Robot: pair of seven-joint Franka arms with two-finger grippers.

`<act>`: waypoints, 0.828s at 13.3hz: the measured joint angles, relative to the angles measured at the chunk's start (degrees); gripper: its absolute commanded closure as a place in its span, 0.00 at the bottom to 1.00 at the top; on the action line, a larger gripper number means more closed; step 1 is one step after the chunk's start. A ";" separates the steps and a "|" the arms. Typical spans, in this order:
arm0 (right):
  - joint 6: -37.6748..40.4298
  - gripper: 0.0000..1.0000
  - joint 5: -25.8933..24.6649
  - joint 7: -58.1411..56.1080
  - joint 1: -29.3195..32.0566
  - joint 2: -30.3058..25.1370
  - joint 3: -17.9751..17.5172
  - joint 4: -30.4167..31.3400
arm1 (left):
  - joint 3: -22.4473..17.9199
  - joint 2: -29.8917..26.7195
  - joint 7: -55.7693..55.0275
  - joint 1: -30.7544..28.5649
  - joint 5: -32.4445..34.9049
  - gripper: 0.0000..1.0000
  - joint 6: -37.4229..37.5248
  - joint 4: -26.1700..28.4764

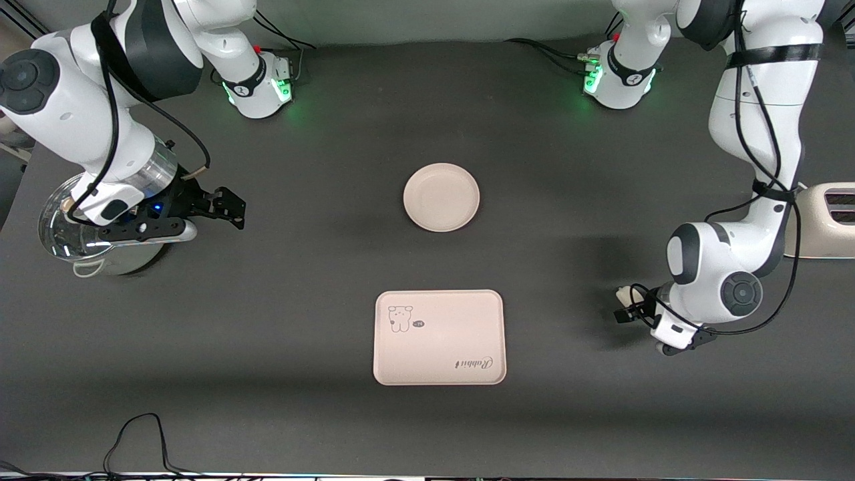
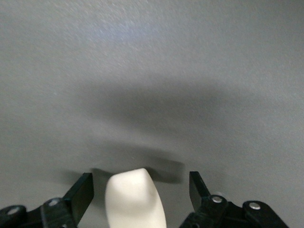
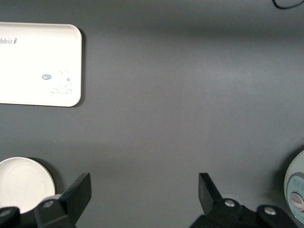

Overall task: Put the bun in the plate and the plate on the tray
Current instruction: 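Close the left gripper on the bun and lift it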

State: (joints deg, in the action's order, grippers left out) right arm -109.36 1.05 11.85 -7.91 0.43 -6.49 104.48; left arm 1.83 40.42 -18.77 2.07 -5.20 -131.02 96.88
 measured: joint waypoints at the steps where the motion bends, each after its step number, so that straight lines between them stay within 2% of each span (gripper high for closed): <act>1: 0.00 0.00 -0.05 -0.35 -0.08 0.10 -0.09 -0.62 | 0.00 -0.03 -0.18 0.19 0.00 0.52 0.00 0.15; 2: 0.00 0.00 -0.09 -0.65 -0.07 0.20 -0.08 -1.04 | 0.00 -0.05 -0.20 0.29 0.00 0.69 0.00 0.21; 3: 0.02 0.00 -0.14 -0.76 -0.03 0.21 0.14 -1.25 | 0.00 -0.13 -0.20 0.30 0.00 0.80 0.00 0.22; 4: 0.06 0.00 -0.17 -0.76 0.01 0.21 0.78 -1.40 | -0.05 -0.42 -0.20 0.30 0.00 0.84 0.00 0.24; 7: 0.51 0.00 -0.17 -0.89 0.10 -0.10 3.21 -1.92 | -0.63 -2.80 0.09 0.13 0.01 0.87 1.18 0.31; 11: 4.68 0.00 -0.17 -0.73 0.09 -1.33 3.72 -1.84 | -1.52 -8.71 4.96 -2.66 0.08 0.87 10.55 -0.75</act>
State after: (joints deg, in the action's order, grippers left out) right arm -104.68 0.89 11.12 -7.83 -0.90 -2.77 102.65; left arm 0.31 31.71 -13.82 -0.59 -5.13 -120.47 96.13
